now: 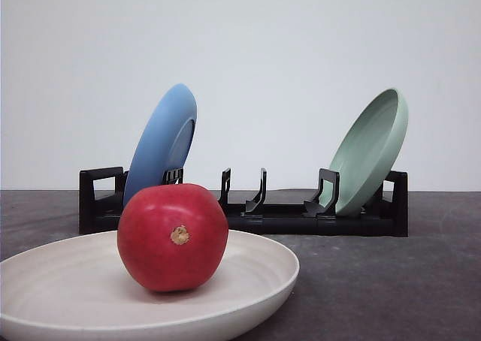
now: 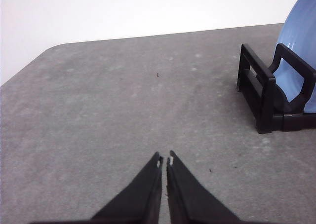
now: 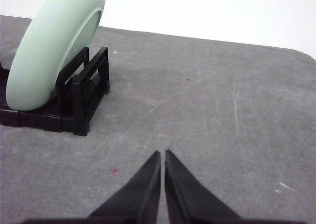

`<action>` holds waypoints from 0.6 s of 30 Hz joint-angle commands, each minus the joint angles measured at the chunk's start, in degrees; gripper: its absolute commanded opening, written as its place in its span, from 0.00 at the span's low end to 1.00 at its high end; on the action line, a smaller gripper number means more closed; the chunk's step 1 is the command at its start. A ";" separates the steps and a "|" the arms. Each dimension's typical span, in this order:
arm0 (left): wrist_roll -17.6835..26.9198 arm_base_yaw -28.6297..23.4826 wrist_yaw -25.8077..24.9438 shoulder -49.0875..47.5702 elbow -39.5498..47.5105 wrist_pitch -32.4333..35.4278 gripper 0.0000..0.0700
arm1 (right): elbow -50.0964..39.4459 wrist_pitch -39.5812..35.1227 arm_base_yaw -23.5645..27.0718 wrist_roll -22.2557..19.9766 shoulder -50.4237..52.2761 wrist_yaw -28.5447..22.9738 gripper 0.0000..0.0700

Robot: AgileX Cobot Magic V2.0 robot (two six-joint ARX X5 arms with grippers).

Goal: Place pomegranate in white plate

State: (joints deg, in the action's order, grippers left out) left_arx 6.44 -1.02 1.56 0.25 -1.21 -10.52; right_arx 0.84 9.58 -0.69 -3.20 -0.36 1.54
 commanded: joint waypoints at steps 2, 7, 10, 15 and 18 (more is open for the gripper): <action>0.35 -0.13 -0.07 -0.11 0.52 -0.20 0.00 | -0.24 -0.63 0.11 -0.06 0.15 -0.04 0.01; 0.35 -0.13 -0.07 -0.11 0.52 -0.20 0.00 | -0.24 -0.63 0.11 -0.07 0.15 -0.04 0.01; 0.35 -0.13 -0.07 -0.11 0.52 -0.20 0.00 | -0.24 -0.63 0.11 -0.07 0.15 -0.04 0.01; 0.35 -0.13 -0.07 -0.11 0.52 -0.22 0.00 | -0.24 -0.63 0.11 -0.05 0.15 -0.04 0.01; 0.35 -0.13 -0.07 -0.11 0.52 -0.20 0.00 | -0.24 -0.63 0.11 -0.05 0.15 -0.04 0.01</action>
State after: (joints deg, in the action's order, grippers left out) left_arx 6.42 -1.02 1.56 0.25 -1.21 -10.52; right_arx 0.84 9.58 -0.69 -3.20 -0.36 1.54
